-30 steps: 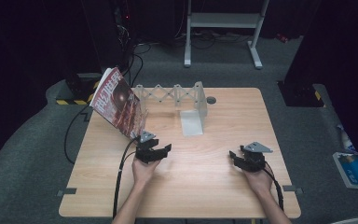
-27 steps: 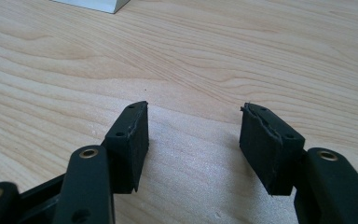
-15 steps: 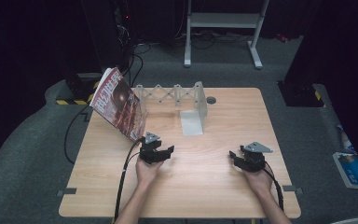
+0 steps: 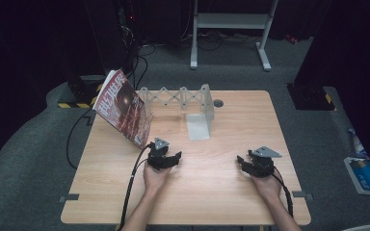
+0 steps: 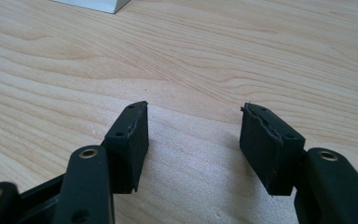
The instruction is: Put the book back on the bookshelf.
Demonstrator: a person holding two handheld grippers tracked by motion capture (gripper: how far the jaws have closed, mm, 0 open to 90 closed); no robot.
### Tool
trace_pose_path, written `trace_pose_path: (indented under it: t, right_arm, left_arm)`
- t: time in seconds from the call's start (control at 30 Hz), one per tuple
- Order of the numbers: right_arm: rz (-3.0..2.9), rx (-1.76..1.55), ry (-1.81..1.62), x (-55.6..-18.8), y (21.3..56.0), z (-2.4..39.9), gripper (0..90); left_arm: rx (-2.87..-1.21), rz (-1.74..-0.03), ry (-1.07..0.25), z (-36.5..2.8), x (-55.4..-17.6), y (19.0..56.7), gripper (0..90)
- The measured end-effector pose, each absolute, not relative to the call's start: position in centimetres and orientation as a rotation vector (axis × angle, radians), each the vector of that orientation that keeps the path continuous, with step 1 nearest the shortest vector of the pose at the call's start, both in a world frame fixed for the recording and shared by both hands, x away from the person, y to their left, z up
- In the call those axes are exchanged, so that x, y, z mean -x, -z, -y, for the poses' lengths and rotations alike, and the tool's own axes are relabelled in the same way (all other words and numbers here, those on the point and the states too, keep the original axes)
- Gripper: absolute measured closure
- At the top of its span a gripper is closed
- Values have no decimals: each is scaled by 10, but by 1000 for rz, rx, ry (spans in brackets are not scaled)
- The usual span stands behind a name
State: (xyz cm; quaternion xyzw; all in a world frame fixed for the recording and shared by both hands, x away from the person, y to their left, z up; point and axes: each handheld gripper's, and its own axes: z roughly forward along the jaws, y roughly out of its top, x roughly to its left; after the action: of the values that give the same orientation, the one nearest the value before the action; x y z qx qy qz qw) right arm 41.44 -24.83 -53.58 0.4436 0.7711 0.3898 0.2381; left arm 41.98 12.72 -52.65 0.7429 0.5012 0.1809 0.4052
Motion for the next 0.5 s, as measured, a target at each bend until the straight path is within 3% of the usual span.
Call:
trace_pose_path:
  t: [0.5]
  right_arm:
    - [-2111,-1216,-1069,-414,536,248,422]
  left_arm:
    - [-1943,-1229,-608,-112,-417,532,346]
